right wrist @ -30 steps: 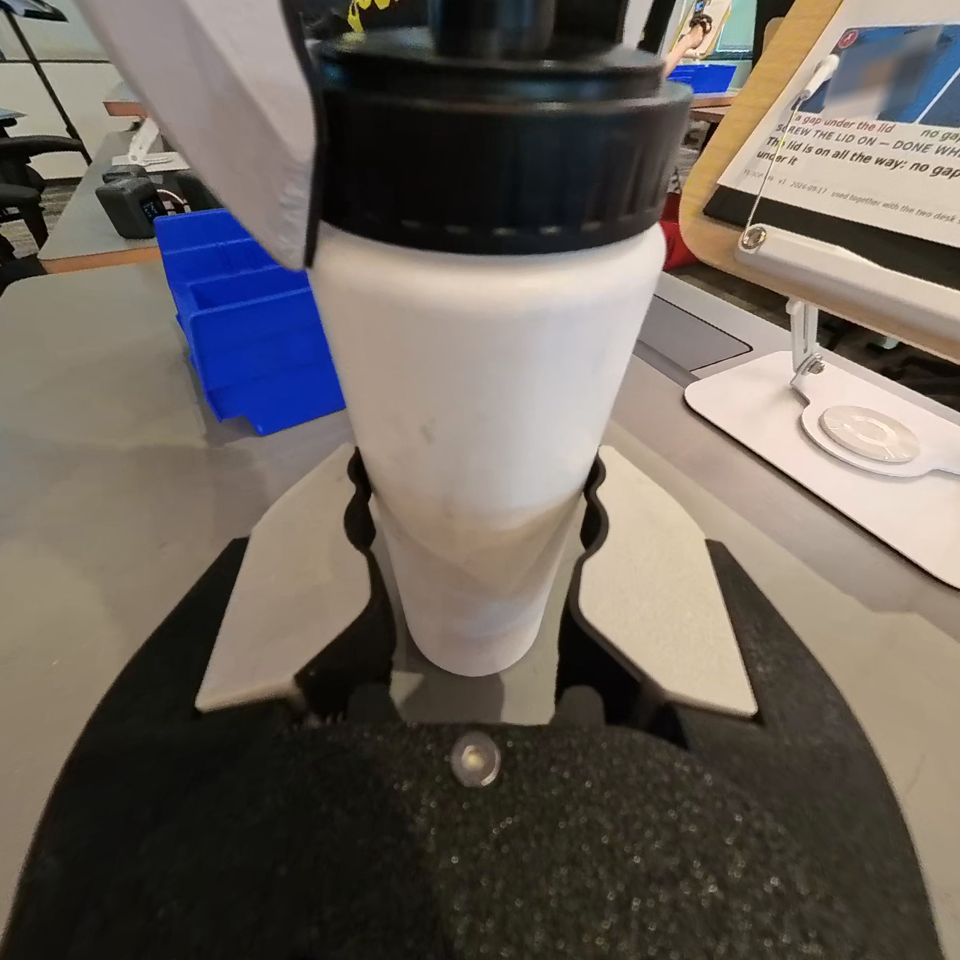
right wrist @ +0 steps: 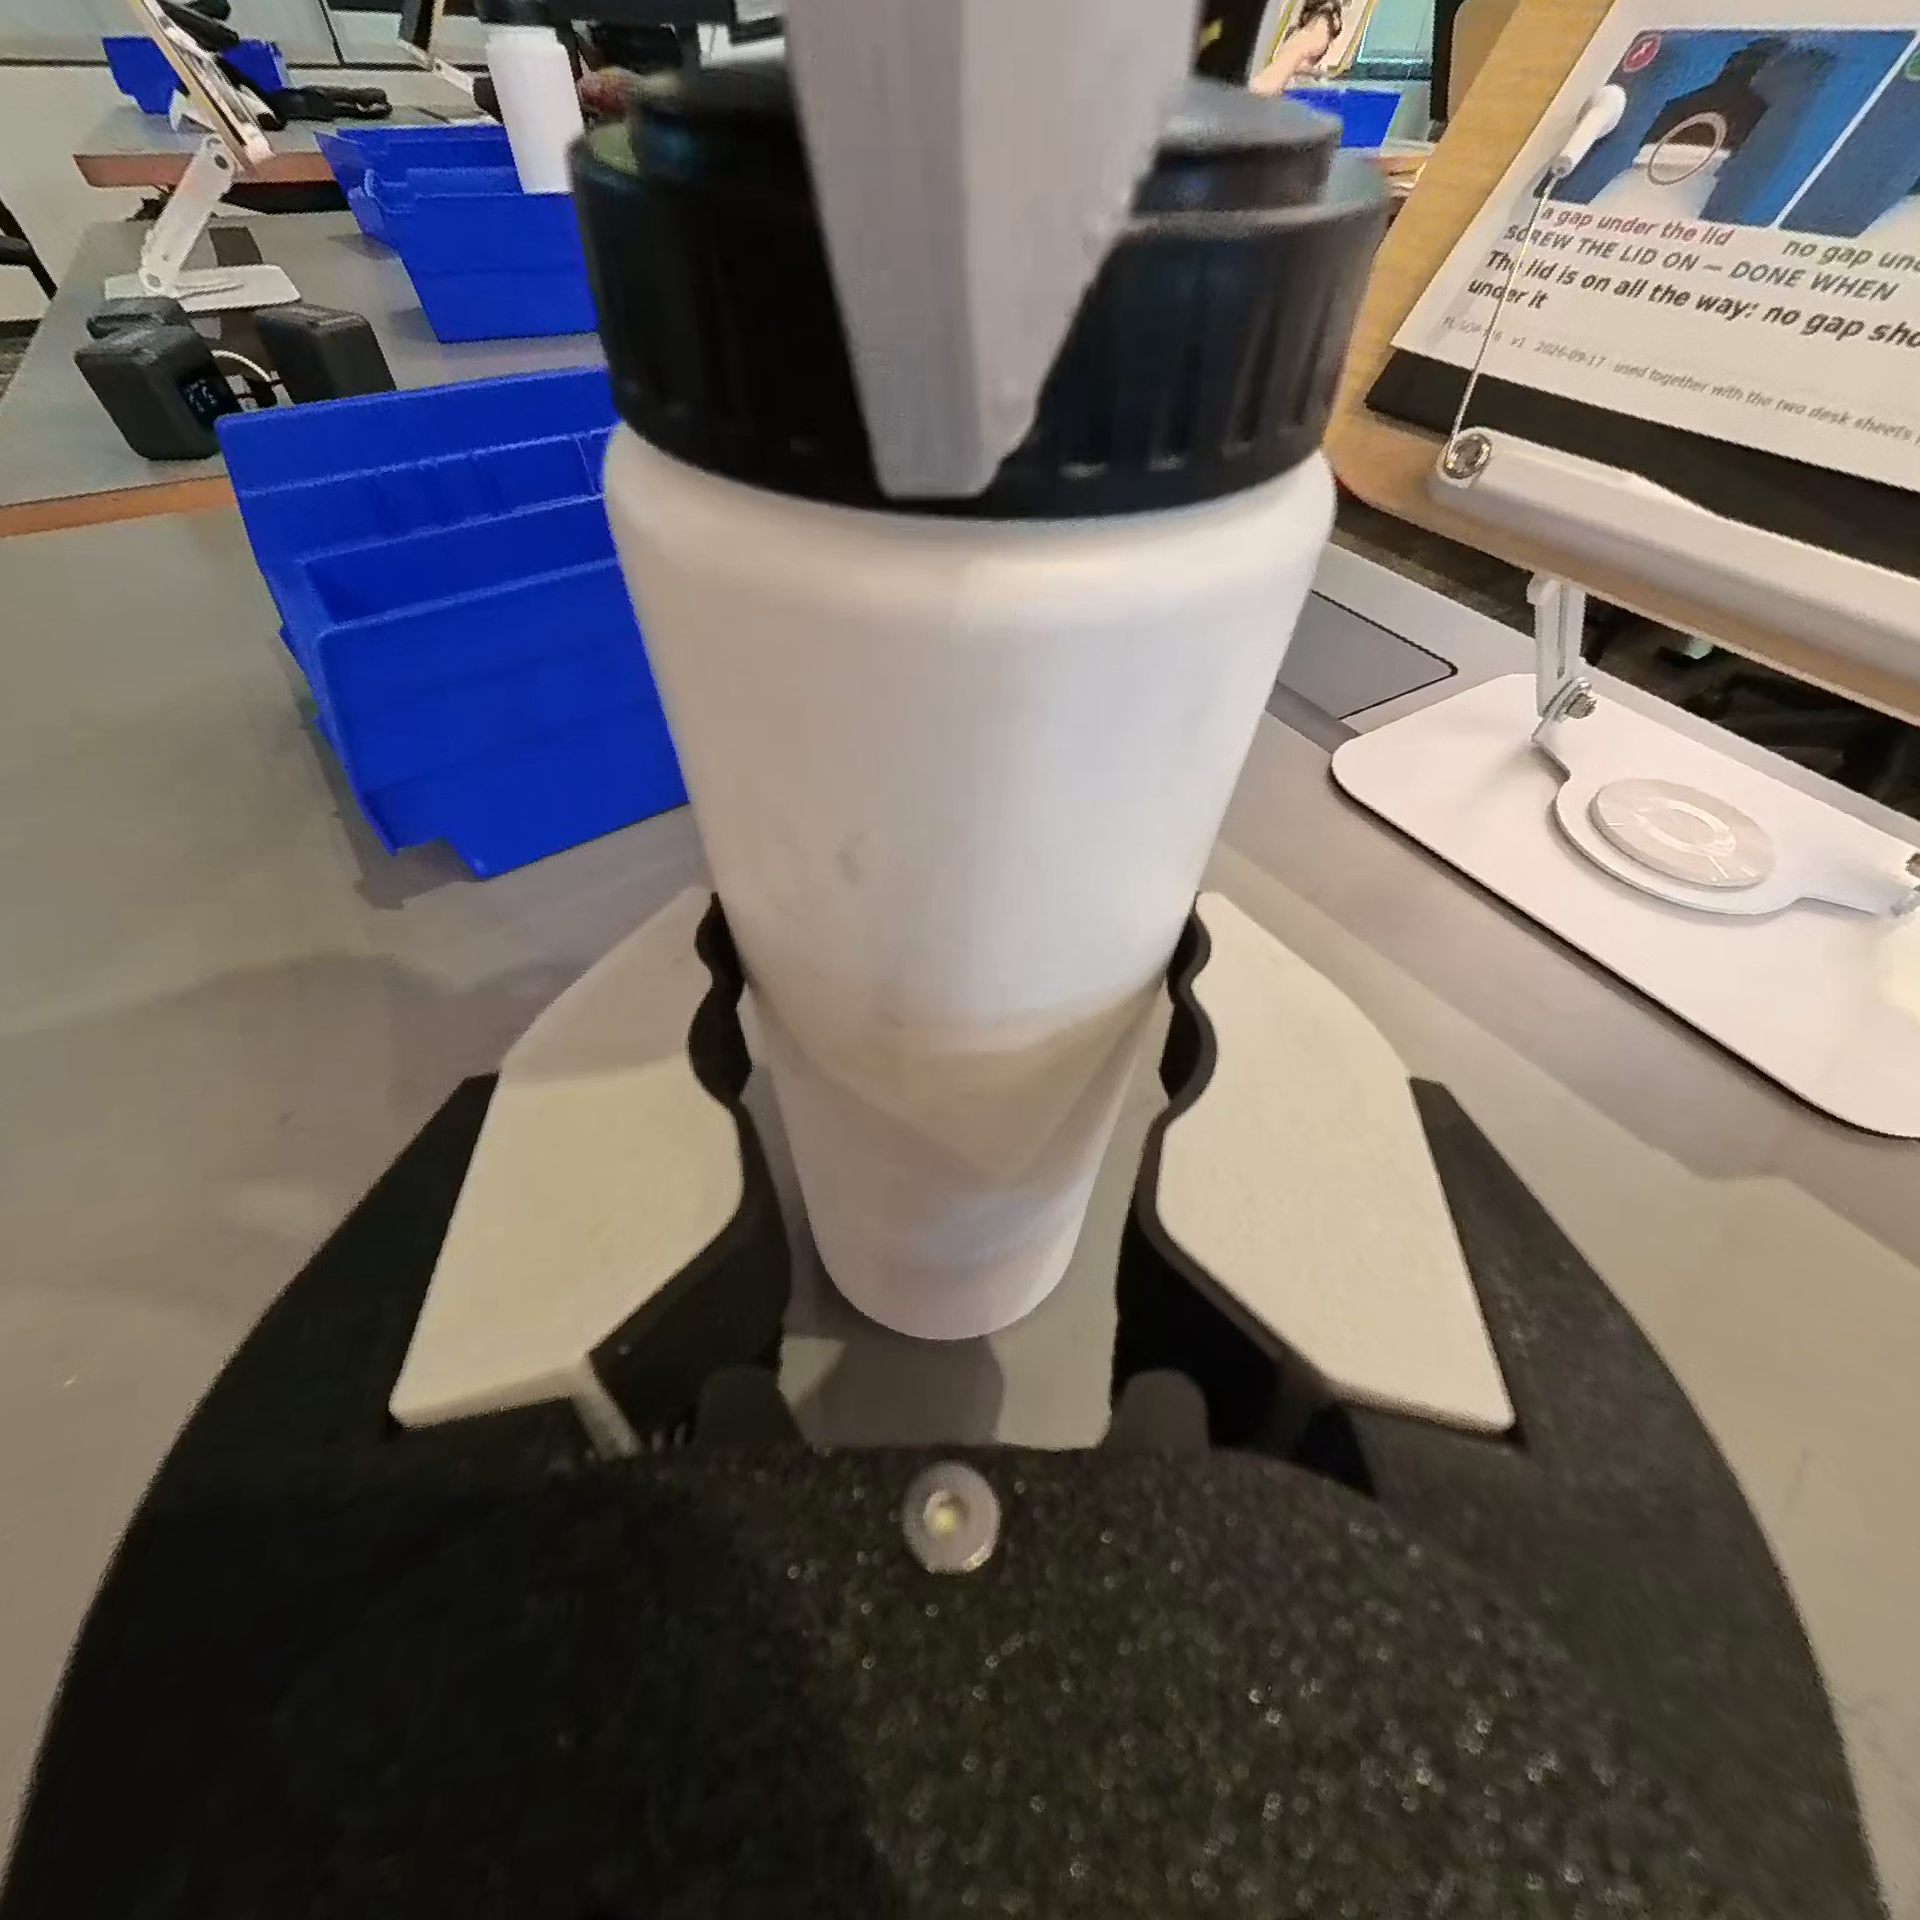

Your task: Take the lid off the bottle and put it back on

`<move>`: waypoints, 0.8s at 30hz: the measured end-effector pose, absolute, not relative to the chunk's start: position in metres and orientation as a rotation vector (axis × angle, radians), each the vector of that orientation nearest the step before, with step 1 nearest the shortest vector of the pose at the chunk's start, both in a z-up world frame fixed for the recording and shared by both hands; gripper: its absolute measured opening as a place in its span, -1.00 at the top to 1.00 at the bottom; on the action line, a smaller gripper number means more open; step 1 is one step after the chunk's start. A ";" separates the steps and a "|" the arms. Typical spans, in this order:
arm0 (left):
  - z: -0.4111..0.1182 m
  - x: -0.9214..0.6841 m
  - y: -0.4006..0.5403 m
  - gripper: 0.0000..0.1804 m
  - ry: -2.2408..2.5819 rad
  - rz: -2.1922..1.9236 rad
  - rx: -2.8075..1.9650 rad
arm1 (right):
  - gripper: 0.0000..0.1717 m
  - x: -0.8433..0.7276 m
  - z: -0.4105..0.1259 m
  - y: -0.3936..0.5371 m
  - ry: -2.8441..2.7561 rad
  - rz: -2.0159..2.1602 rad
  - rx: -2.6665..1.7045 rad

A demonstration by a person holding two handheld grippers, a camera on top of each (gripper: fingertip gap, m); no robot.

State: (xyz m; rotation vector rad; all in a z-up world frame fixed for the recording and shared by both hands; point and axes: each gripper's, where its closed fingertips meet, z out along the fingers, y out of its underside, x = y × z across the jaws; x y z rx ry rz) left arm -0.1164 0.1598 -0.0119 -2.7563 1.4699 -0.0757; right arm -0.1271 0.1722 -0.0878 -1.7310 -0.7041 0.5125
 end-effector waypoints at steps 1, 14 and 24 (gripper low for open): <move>-0.012 -0.118 0.160 0.21 1.503 -0.075 -2.744 | 0.08 -0.127 -0.088 0.172 -0.709 0.512 -1.731; 0.005 -0.118 0.159 0.15 1.518 -0.203 -2.532 | 0.08 -0.126 -0.089 0.172 -0.680 0.491 -1.727; -0.039 -0.188 0.073 -0.01 0.710 -0.883 -1.926 | -0.37 -0.134 -0.110 0.178 -0.677 0.614 -1.743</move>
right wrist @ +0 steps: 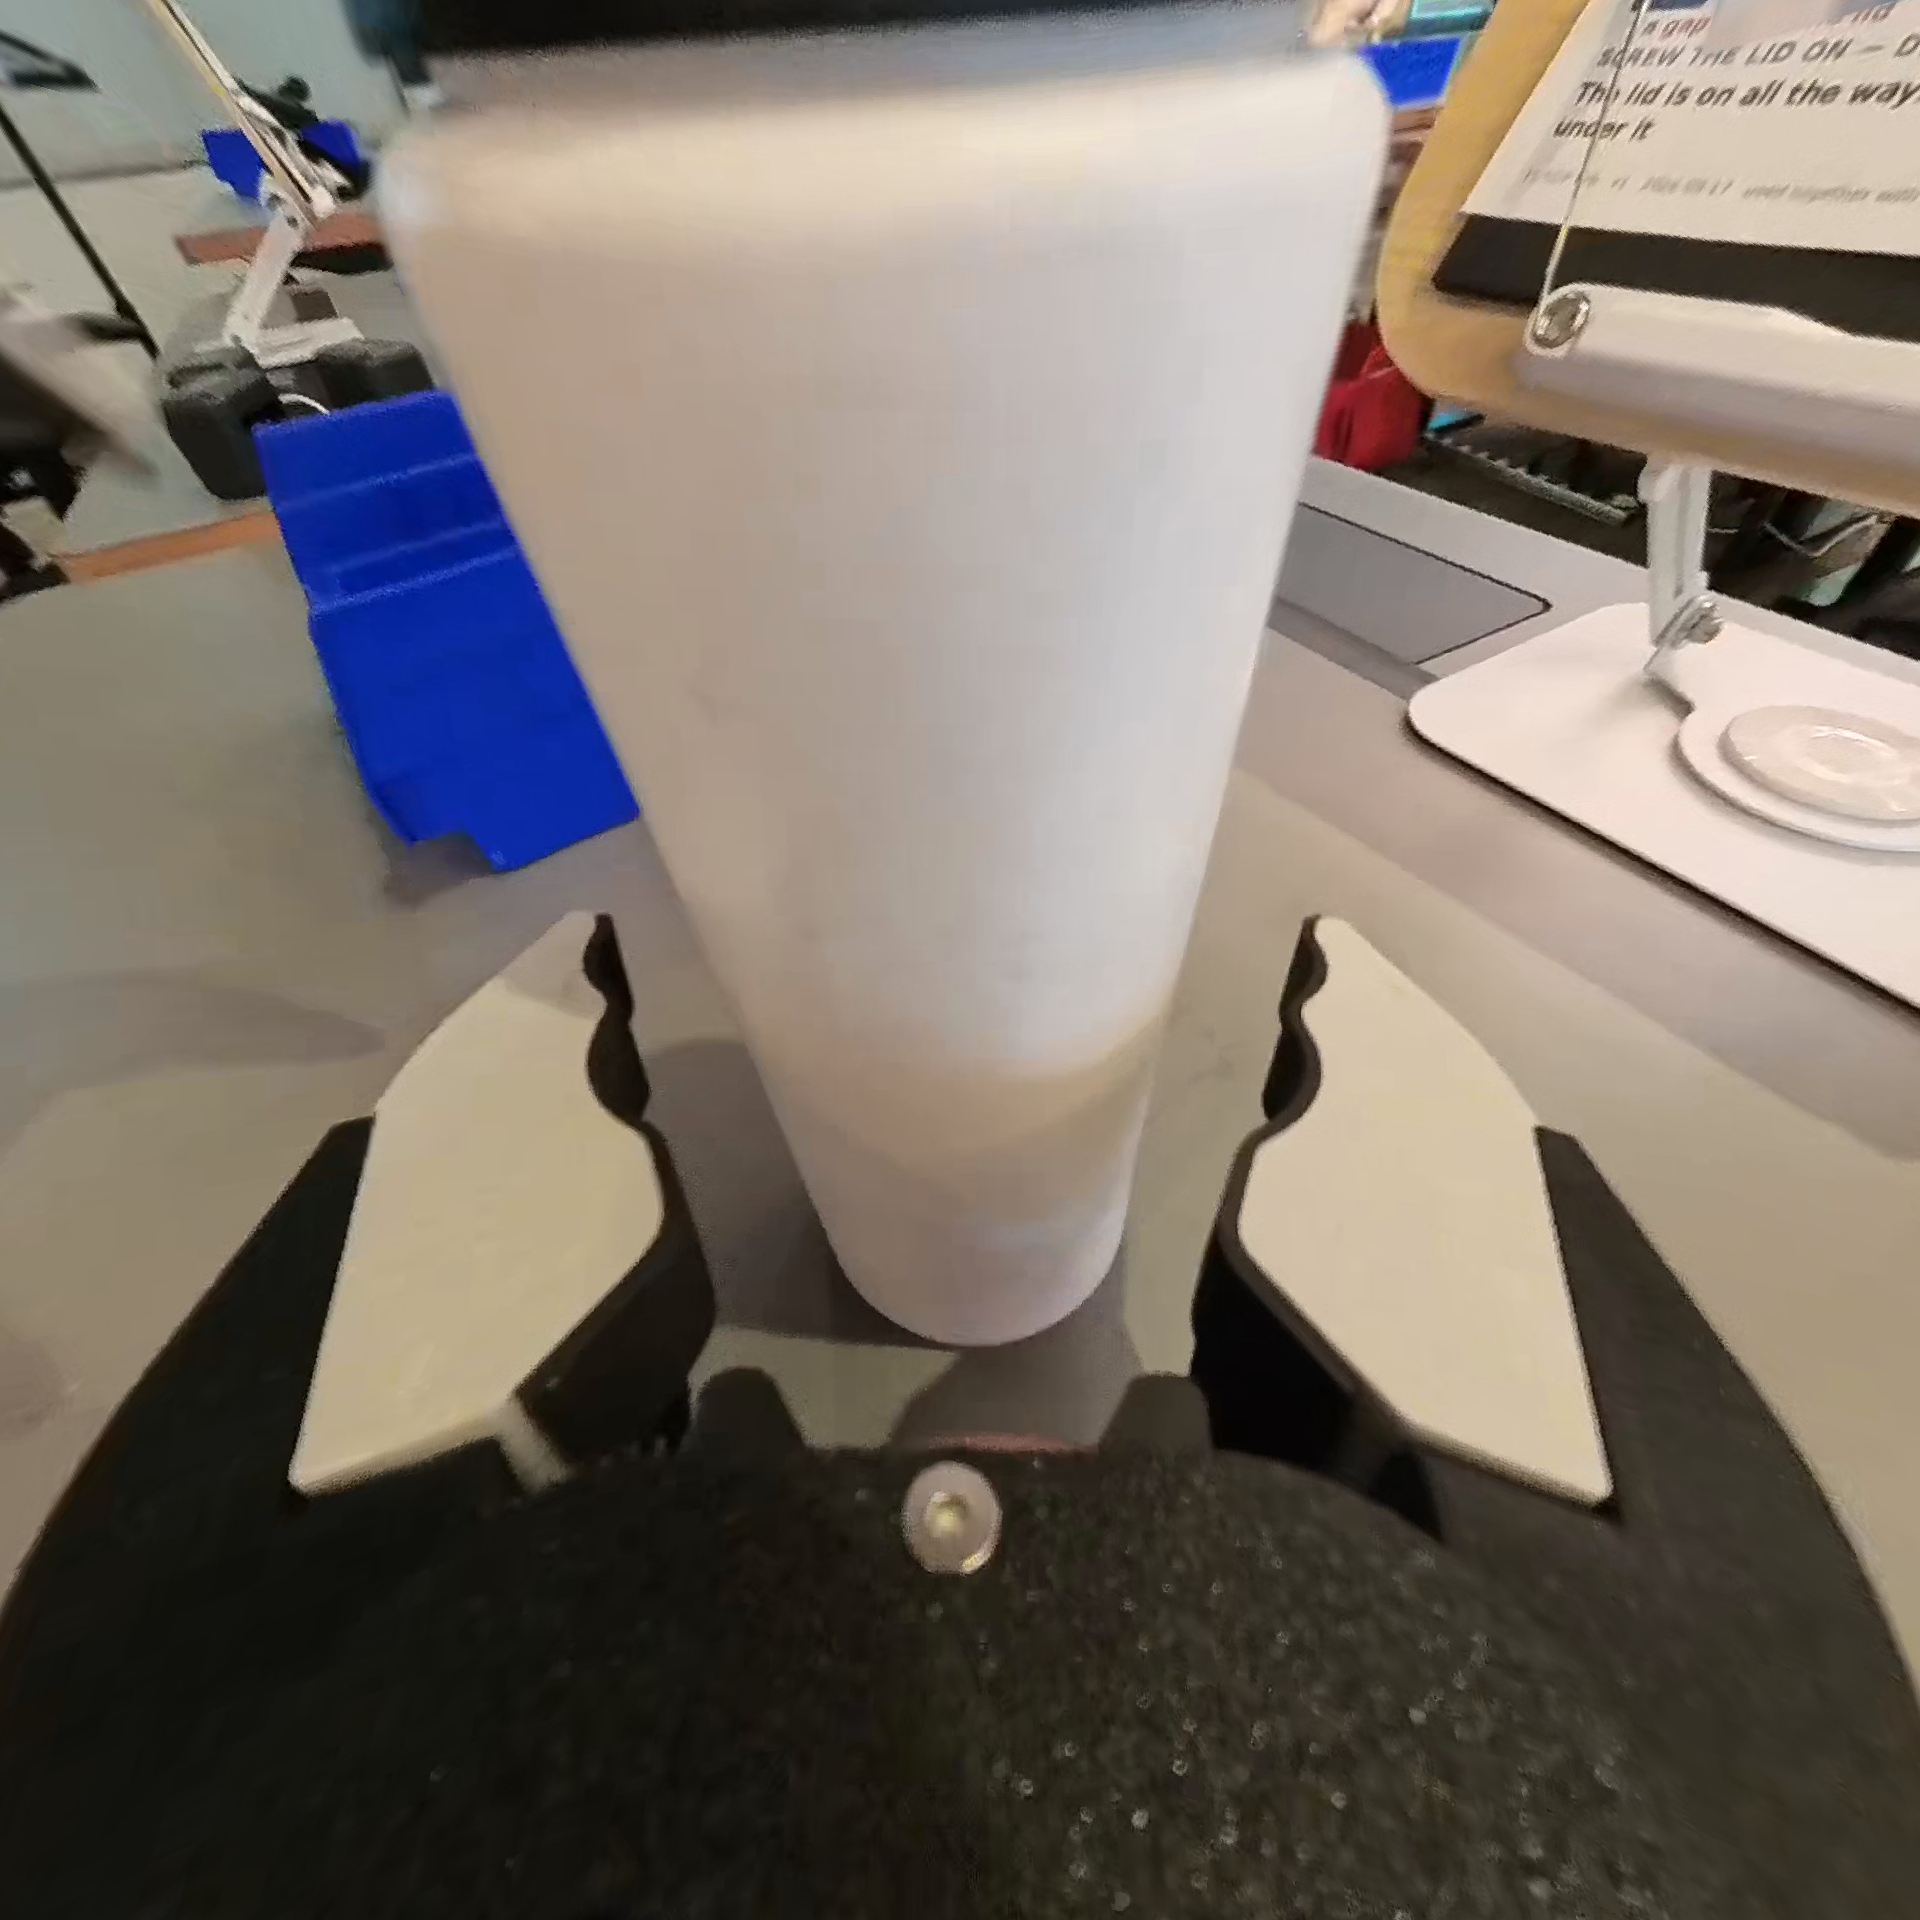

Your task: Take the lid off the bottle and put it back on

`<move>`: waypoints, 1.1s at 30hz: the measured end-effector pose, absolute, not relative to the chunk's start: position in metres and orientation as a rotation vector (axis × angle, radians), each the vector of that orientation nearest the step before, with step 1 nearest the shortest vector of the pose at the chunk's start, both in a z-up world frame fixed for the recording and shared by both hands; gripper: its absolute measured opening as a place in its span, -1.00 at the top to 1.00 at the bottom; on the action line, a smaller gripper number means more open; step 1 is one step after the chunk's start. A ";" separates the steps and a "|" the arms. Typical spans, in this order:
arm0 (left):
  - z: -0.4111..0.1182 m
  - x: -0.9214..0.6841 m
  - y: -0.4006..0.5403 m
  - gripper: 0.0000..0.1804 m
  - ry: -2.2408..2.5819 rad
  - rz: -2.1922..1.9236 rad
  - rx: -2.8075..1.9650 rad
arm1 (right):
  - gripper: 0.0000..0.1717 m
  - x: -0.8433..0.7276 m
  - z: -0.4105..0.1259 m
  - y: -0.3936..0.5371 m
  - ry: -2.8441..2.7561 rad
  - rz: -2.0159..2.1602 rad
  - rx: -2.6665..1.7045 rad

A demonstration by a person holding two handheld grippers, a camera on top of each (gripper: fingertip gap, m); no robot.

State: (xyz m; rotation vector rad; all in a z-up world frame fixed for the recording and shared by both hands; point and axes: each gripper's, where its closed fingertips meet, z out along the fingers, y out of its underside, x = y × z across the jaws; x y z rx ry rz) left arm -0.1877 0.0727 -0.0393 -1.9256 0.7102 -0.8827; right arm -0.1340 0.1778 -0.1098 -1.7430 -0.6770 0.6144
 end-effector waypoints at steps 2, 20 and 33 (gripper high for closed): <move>-0.079 -0.198 0.048 0.00 0.680 -0.886 -1.923 | -0.40 -0.135 -0.110 0.183 -0.672 0.620 -1.743; -0.079 -0.251 0.016 0.16 0.517 -1.078 -1.773 | 0.00 -0.014 0.068 0.153 -0.393 0.480 -1.683; -0.104 -0.246 0.023 0.14 0.570 -0.987 -1.904 | 0.01 0.209 -0.074 0.101 0.234 0.357 -2.801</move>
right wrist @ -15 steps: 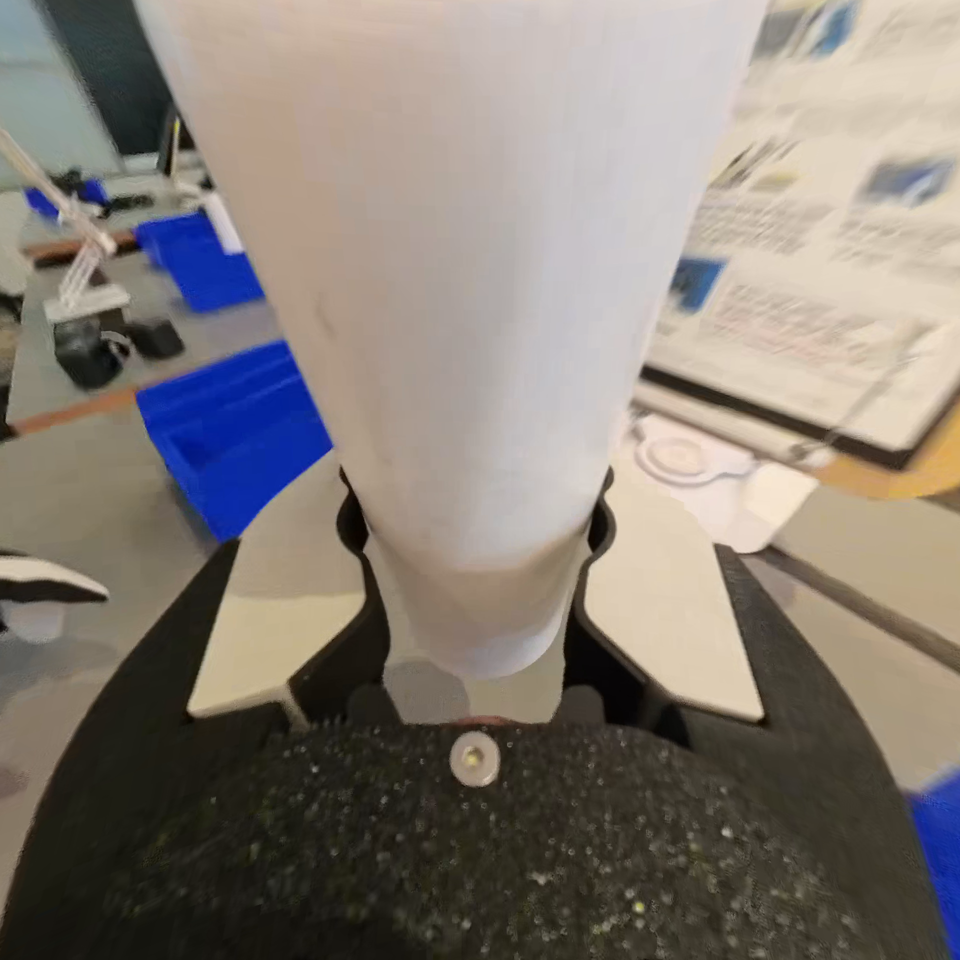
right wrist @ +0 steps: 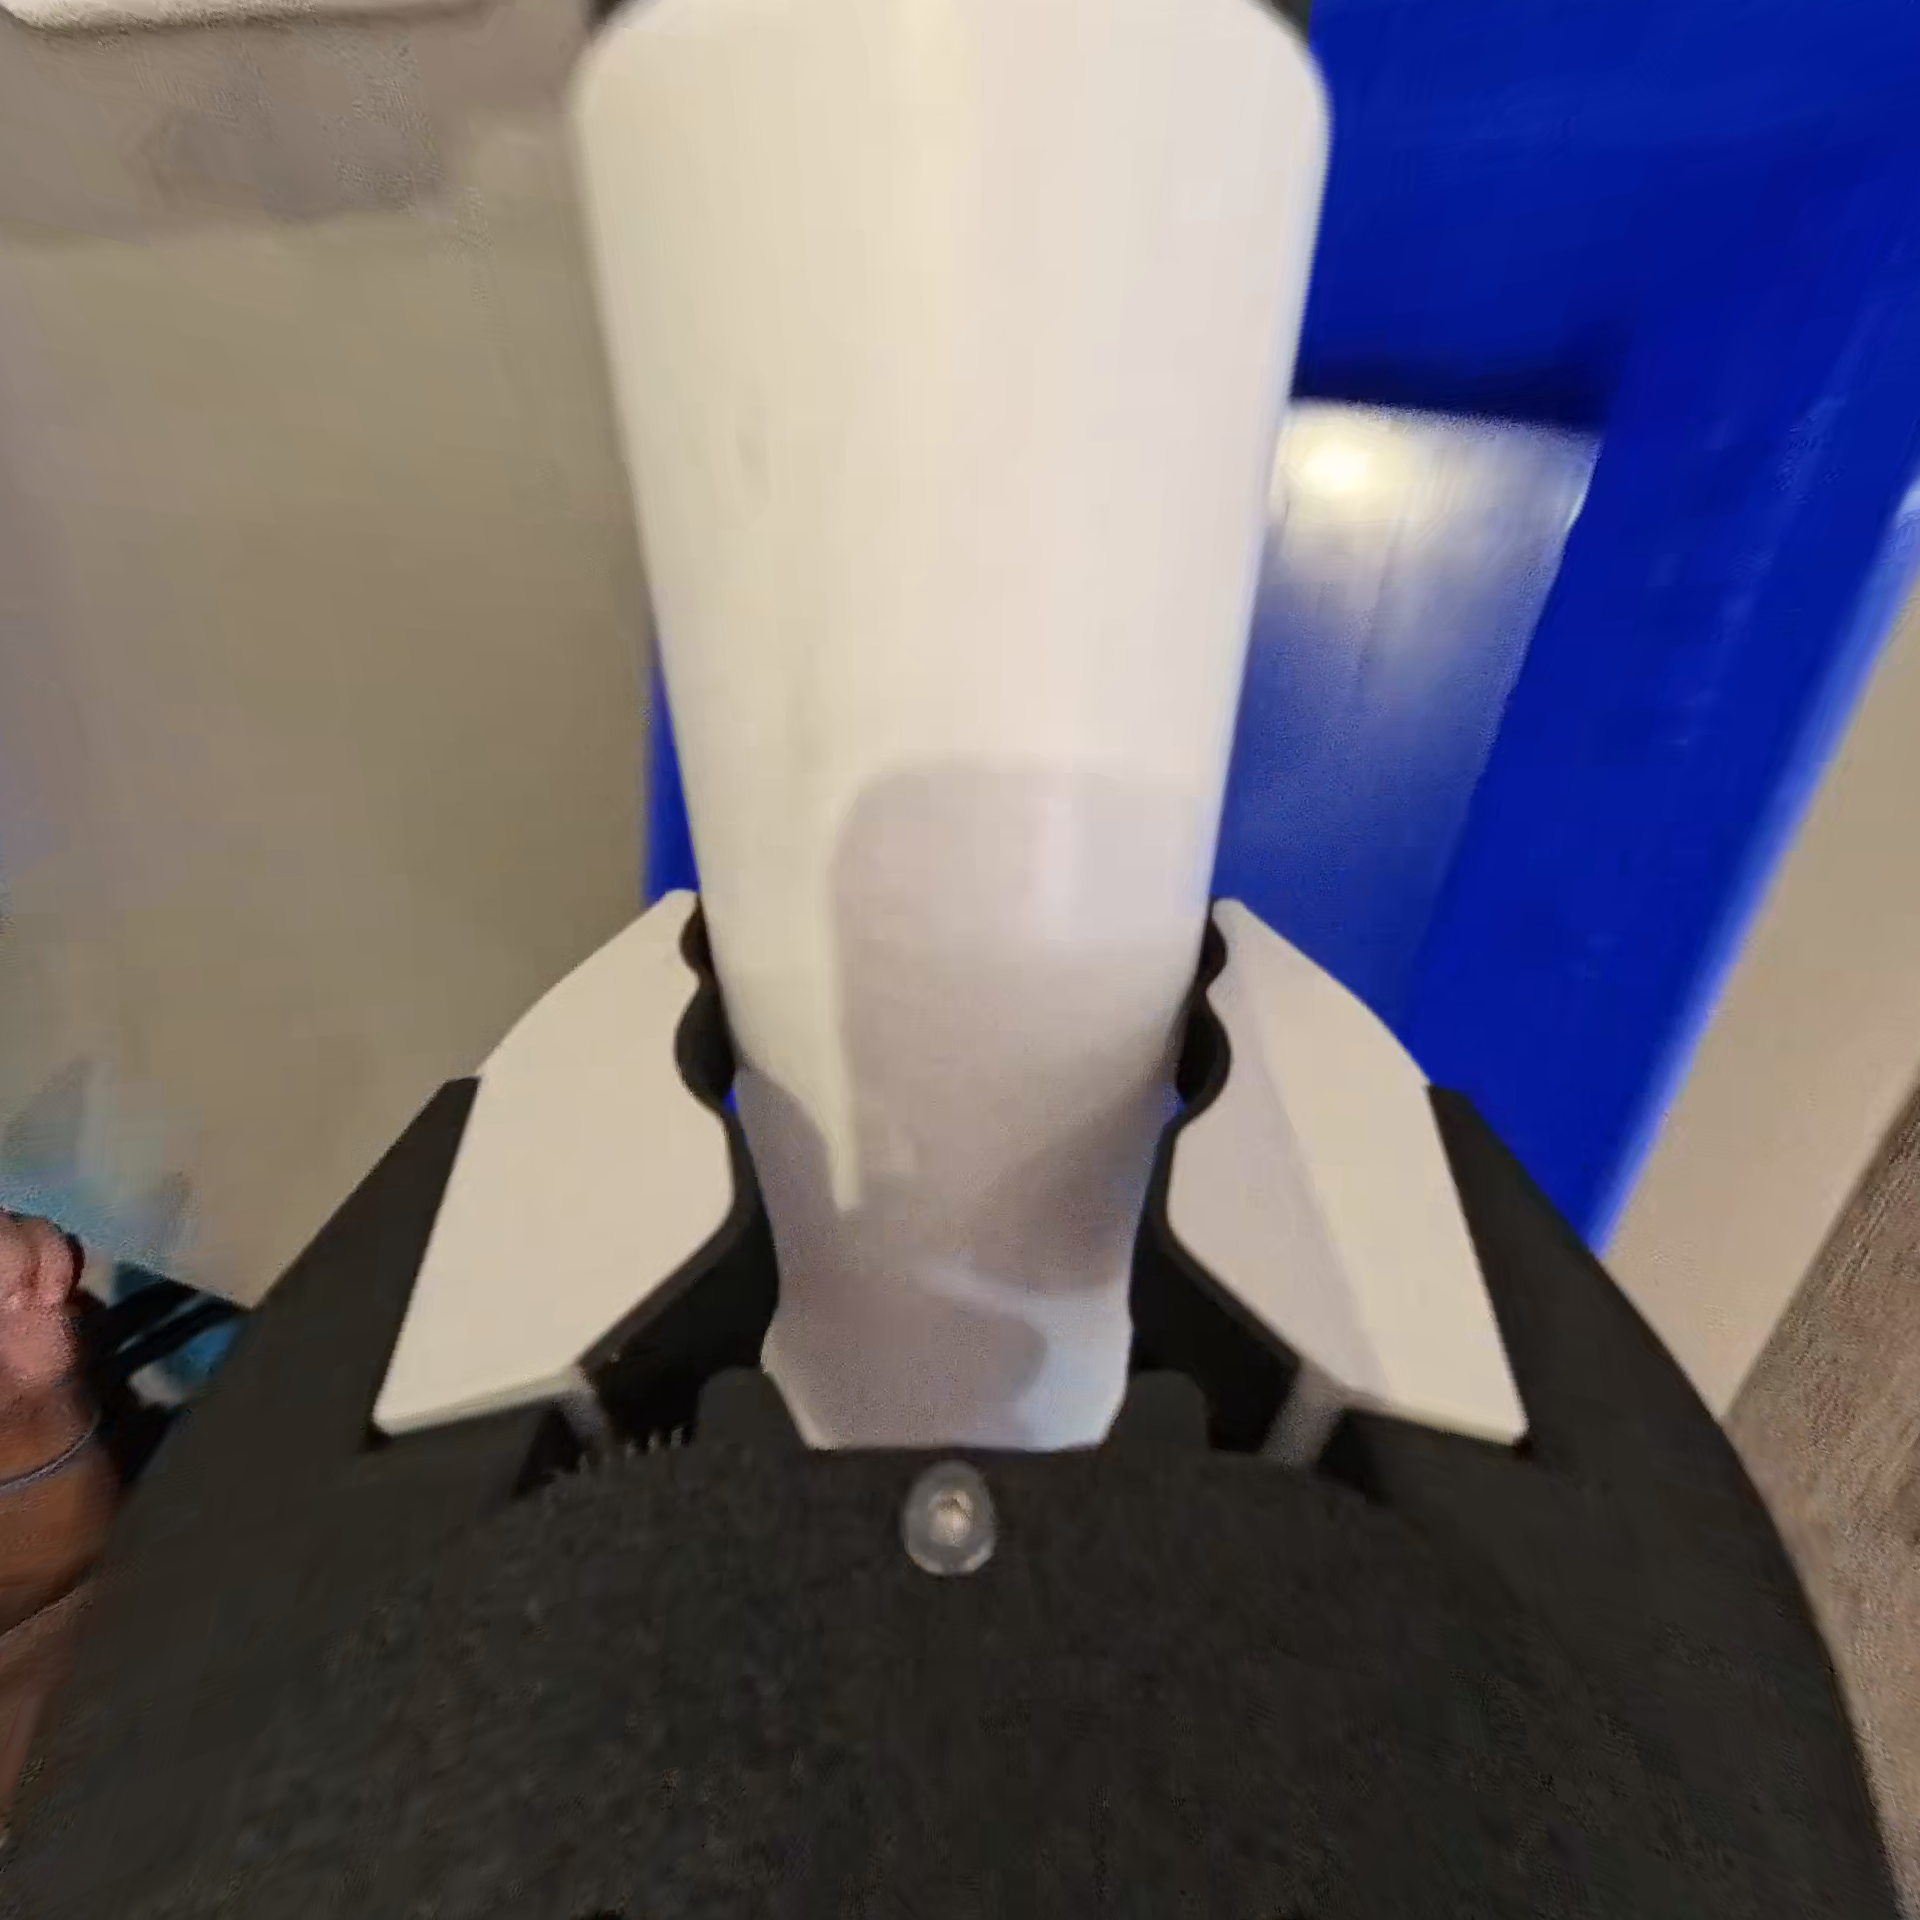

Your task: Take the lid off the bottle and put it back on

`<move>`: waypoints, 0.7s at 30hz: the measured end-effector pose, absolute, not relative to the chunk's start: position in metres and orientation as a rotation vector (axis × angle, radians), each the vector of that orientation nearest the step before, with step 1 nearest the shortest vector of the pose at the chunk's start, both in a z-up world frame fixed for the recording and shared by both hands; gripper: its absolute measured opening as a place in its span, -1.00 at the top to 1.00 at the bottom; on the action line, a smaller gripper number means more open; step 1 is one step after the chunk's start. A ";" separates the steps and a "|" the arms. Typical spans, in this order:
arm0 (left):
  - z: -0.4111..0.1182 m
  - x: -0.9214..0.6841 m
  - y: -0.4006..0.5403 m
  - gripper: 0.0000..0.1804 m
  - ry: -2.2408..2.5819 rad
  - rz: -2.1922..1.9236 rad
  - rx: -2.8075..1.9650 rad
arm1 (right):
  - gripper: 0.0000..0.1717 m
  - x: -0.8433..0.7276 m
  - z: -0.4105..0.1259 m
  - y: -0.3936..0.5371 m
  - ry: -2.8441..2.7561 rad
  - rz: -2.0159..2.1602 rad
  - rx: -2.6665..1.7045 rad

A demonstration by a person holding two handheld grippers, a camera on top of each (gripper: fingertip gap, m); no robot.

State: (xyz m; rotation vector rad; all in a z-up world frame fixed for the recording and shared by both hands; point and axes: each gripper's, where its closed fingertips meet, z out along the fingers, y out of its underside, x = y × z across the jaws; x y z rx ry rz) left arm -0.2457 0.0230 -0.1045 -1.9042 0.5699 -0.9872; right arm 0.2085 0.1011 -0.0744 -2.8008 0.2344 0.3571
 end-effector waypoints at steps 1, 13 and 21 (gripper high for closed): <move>-0.106 -0.243 0.023 0.14 0.578 -0.994 -1.912 | 0.01 0.209 -0.095 0.096 0.252 0.373 -2.874; -0.125 -0.267 0.041 0.08 0.638 -0.608 -1.957 | 0.01 0.213 -0.174 0.080 0.347 0.354 -2.989; -0.128 -0.291 0.049 0.09 0.578 -0.392 -1.970 | -0.01 0.184 -0.046 0.061 -0.027 -0.002 -2.318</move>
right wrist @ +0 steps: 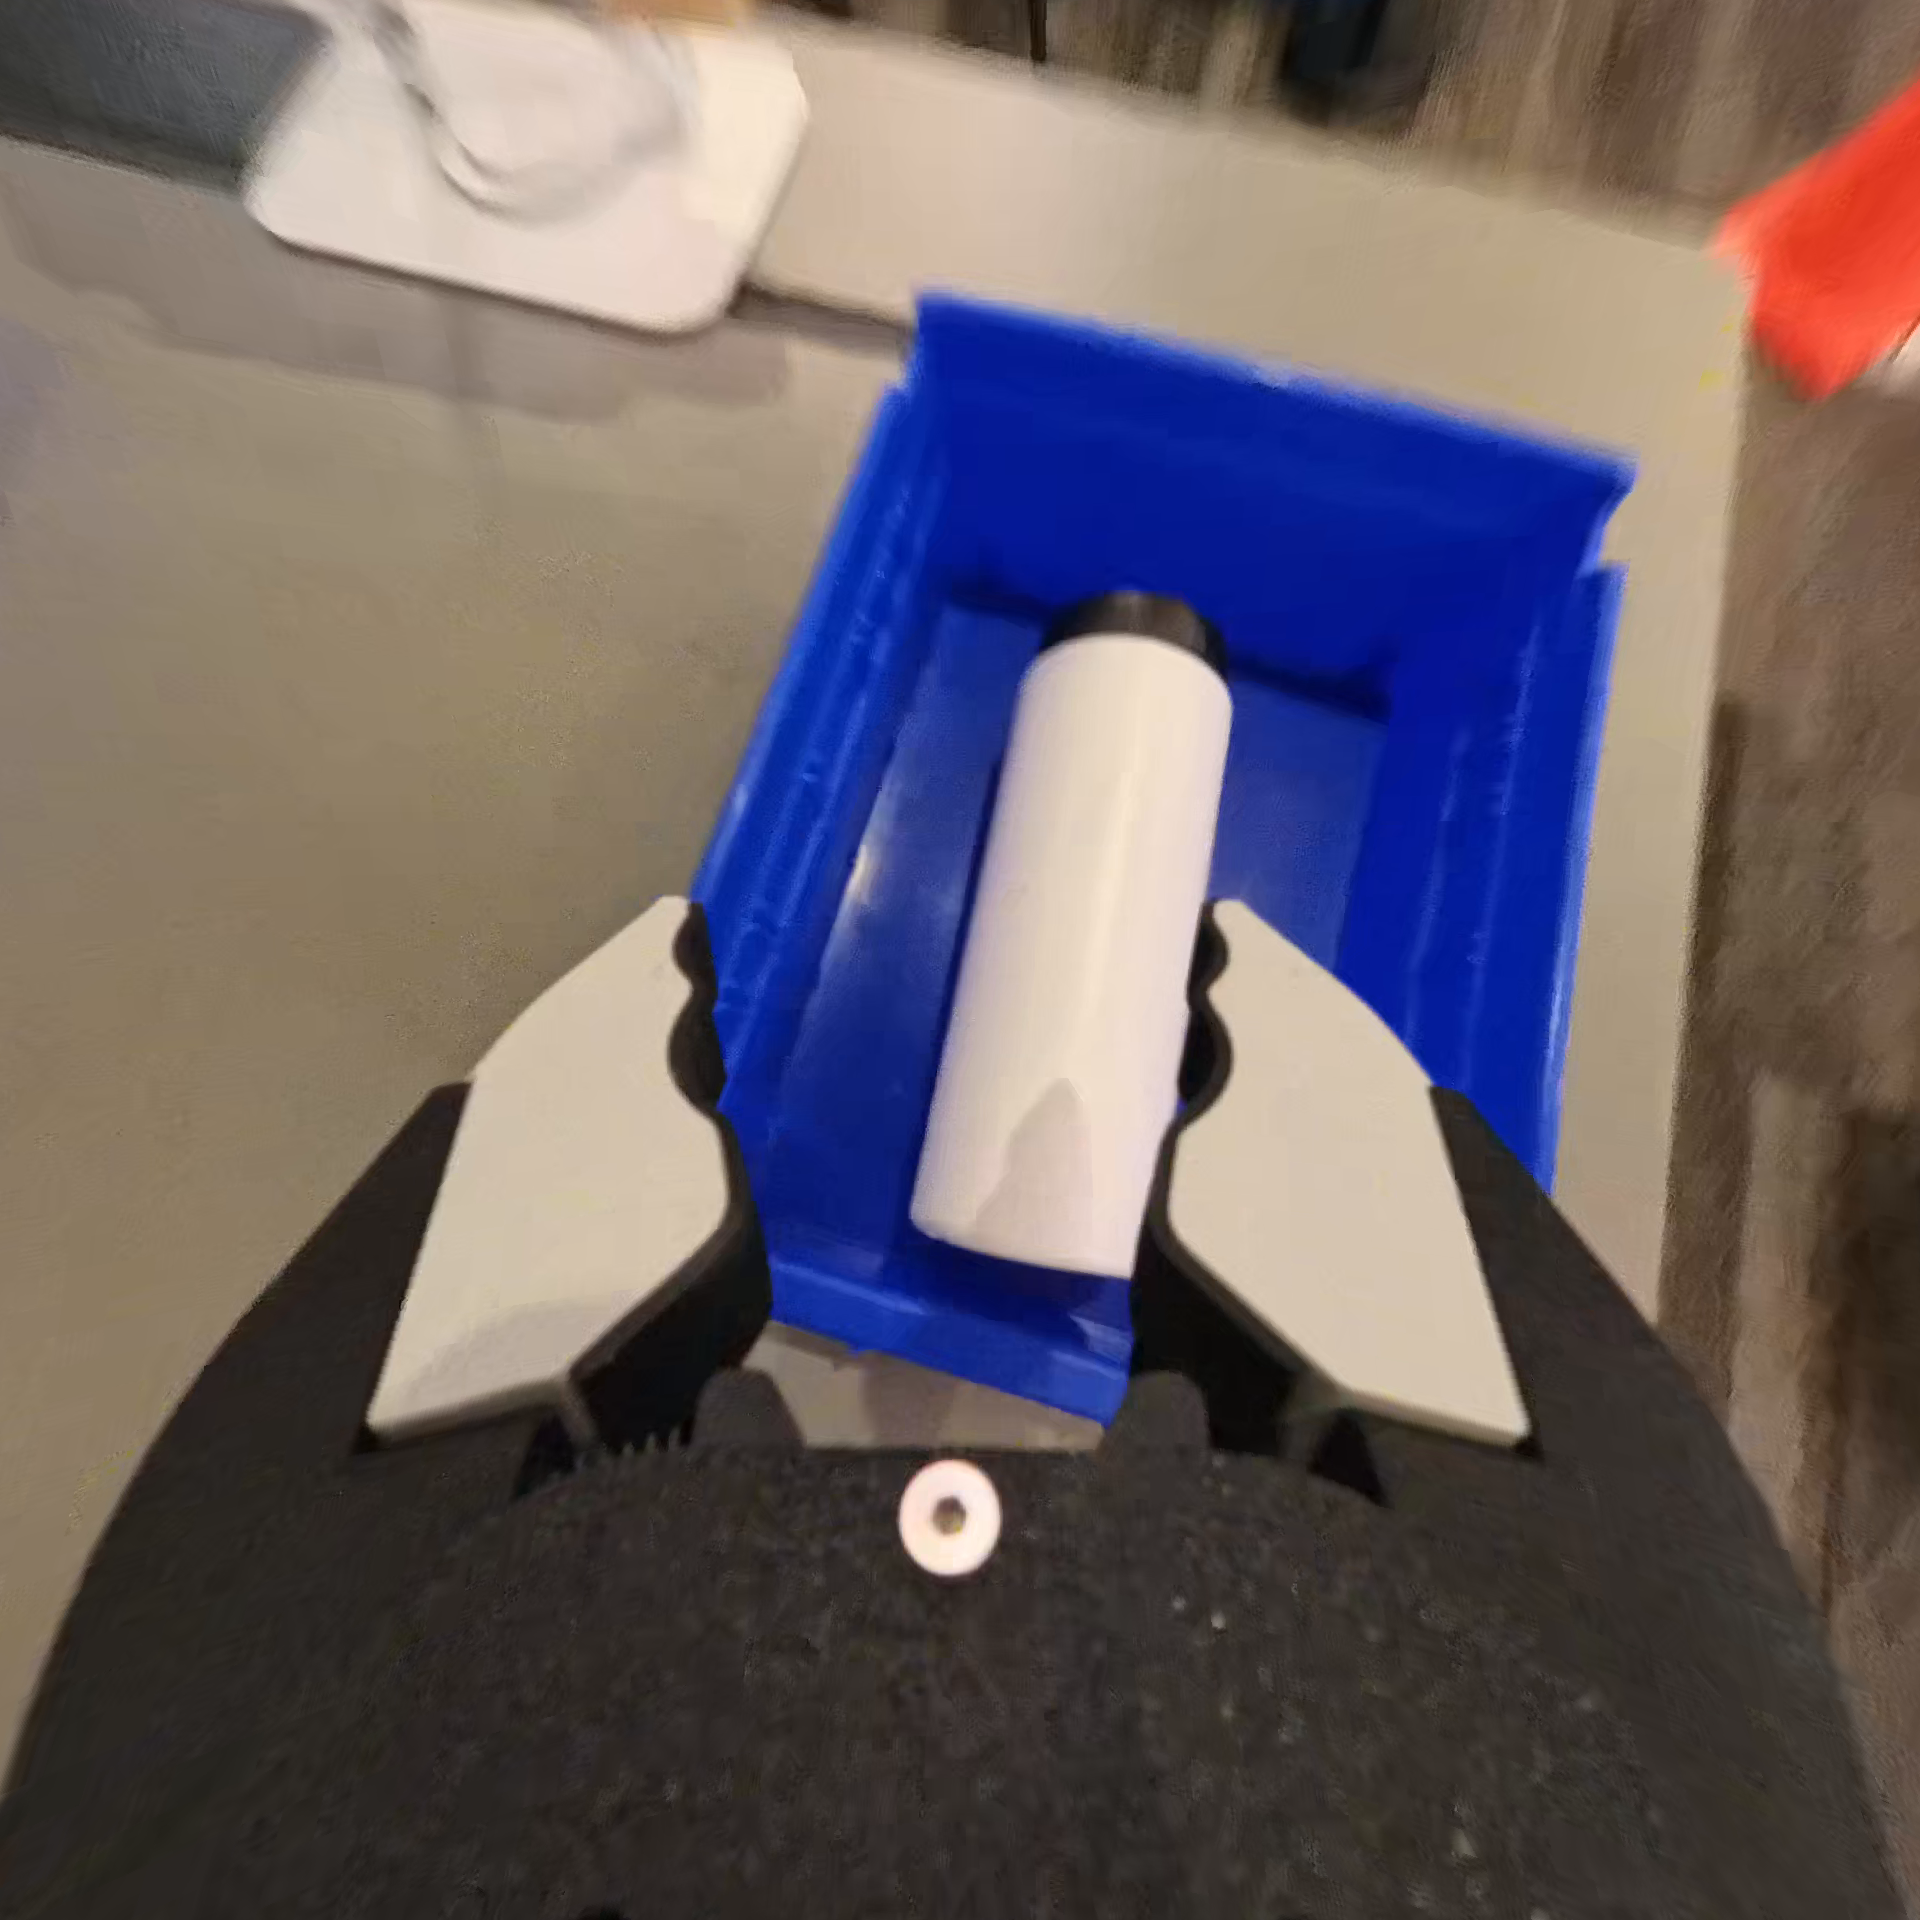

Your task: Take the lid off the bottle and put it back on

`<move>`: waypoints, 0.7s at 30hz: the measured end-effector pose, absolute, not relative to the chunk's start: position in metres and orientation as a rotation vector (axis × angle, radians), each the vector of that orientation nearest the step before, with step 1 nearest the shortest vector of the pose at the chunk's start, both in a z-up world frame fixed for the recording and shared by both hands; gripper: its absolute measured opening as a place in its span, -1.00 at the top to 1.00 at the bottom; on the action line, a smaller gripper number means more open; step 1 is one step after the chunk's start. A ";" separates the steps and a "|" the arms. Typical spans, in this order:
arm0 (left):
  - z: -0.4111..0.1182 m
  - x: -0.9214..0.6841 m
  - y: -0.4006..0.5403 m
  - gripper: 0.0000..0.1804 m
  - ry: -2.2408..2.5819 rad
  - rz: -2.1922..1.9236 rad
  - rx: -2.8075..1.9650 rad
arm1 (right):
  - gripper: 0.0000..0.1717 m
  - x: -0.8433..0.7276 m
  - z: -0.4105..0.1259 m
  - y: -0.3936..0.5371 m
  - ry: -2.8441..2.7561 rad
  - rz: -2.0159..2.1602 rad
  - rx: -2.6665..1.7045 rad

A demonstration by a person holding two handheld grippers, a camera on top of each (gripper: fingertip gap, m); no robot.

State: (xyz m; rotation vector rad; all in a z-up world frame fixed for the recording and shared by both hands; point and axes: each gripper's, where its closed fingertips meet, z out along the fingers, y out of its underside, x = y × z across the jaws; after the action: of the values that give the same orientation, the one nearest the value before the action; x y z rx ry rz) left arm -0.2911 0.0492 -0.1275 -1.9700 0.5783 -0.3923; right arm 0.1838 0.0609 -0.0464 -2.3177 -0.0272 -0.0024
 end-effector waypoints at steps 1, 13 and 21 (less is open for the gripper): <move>-0.127 -0.292 0.049 0.09 0.571 -0.390 -1.969 | 0.00 0.173 -0.038 0.051 -0.066 -0.030 -2.232; -0.115 -0.303 0.043 0.14 0.483 -0.308 -1.908 | -0.02 0.111 -0.112 -0.061 0.009 -0.151 -1.930; -0.117 -0.286 0.028 0.15 0.542 -0.341 -1.919 | 0.02 0.134 -0.117 -0.108 -0.002 -0.249 -1.987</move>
State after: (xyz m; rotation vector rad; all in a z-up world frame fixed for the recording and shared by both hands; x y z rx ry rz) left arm -0.2860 0.0283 -0.1173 -1.9187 0.5420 -0.3410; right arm 0.1339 -0.1076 -0.1168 -1.9872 -0.0023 -0.2493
